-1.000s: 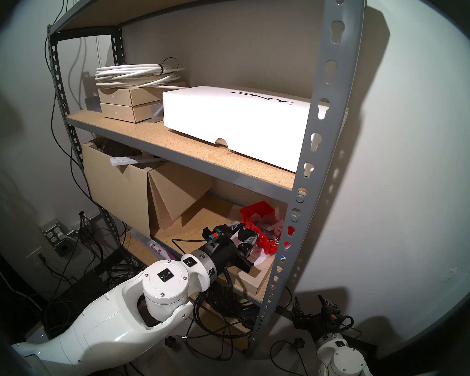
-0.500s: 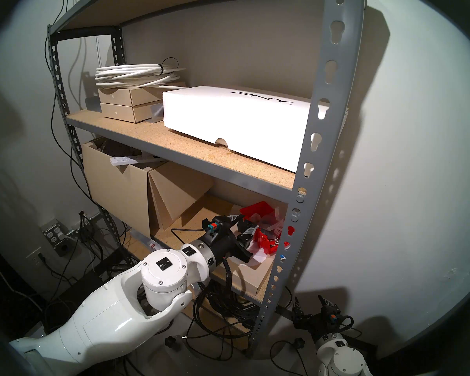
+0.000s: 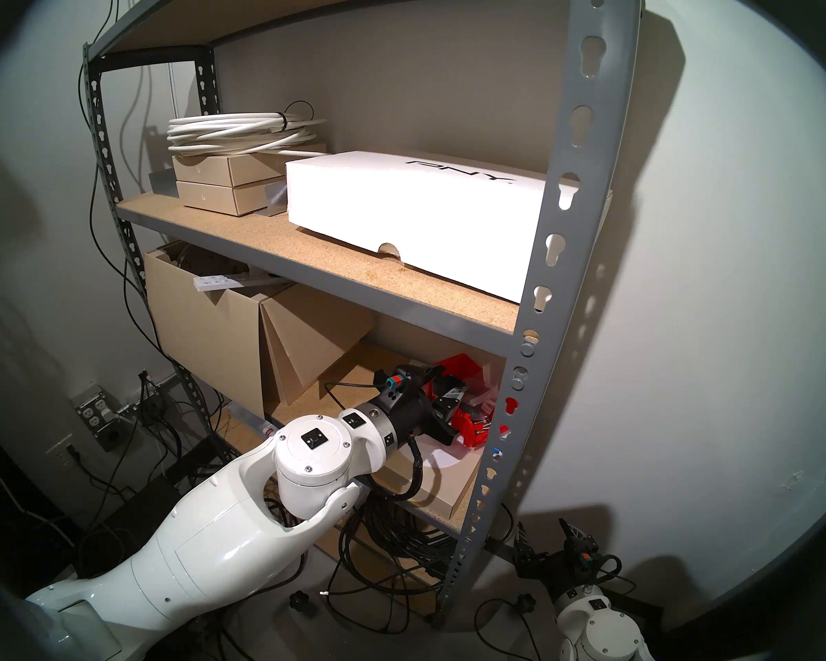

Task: Organize the rack shelf by putting things into a case

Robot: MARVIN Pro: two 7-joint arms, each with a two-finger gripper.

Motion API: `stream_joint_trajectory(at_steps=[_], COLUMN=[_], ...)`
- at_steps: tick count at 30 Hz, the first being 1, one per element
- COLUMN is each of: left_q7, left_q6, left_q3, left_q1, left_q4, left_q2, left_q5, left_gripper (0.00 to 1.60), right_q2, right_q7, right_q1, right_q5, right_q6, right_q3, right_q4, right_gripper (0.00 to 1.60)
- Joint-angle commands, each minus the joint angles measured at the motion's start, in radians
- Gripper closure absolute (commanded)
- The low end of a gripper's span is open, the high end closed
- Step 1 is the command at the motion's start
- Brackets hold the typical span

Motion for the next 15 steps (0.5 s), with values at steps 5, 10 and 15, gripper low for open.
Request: stream_joint_trajectory(at_steps=[5,10,15], left_q7=[-0.009,-0.016,-0.015], left_q6=[-0.004,-0.002,0.004], left_q3=[0.001,0.004,0.007], left_q1=[-0.079,-0.089,-0.086], left_q4=[0.027,0.039,0.039], left_q2=[-0.061,-0.070,-0.068], left_q5=[0.011,0.017,0.028], left_gripper=[0.93,0.88,0.74], right_q2=[0.000,0.000,0.000], right_q7=[0.000,0.000,0.000], right_q1=[0.001,0.001,0.000], right_q5=[0.000,0.000,0.000], right_q6=[-0.002,-0.002,-0.001], right_q3=[0.000,0.000,0.000], right_q4=[-0.016,-0.017,-0.017], right_gripper=[0.00,0.00,0.00])
